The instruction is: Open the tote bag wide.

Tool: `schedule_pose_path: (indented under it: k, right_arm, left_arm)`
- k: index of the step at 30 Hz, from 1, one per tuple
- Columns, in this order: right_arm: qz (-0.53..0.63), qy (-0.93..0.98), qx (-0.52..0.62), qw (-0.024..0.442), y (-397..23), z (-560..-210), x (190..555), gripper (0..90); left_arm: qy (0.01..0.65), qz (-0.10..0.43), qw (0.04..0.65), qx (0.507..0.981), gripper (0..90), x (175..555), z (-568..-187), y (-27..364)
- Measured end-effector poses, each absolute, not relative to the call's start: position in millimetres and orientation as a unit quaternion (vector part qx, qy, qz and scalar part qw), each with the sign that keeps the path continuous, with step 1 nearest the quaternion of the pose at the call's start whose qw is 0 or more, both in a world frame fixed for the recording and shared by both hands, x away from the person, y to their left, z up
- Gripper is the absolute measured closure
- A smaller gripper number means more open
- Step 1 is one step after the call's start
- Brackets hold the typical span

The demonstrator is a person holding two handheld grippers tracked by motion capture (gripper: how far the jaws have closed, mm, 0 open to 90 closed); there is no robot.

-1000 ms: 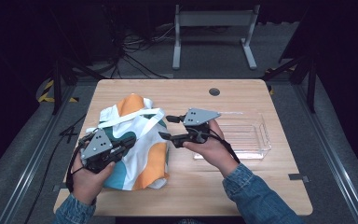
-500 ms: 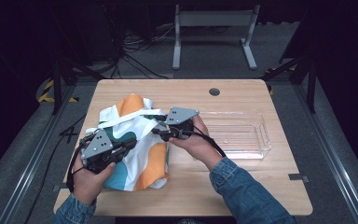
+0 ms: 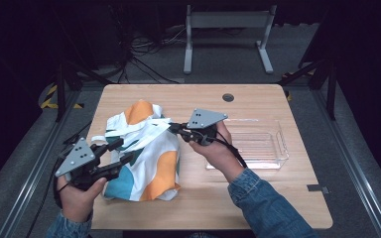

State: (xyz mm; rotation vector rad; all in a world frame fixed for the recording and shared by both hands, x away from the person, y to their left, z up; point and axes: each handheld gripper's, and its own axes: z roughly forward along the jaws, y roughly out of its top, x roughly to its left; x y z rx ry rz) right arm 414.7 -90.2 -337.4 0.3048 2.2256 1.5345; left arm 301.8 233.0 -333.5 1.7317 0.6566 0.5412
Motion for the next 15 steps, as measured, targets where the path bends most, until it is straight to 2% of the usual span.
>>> schedule_pose_path:
  k: [9,12,15]
  right_arm:
    - [0.569,0.78,0.133,0.223,-127,-324,397,89.2]
    - [0.573,0.774,0.147,0.228,-139,-323,393,89.2]
    - [0.575,0.769,0.155,0.231,-146,-323,391,89.2]
  left_arm:
    - [0.314,0.22,0.556,0.737,41.3,278,-350,268]
    - [0.323,0.205,0.55,0.742,36.8,275,-360,276]
    - [0.33,0.166,0.544,0.753,32.8,270,-381,283]
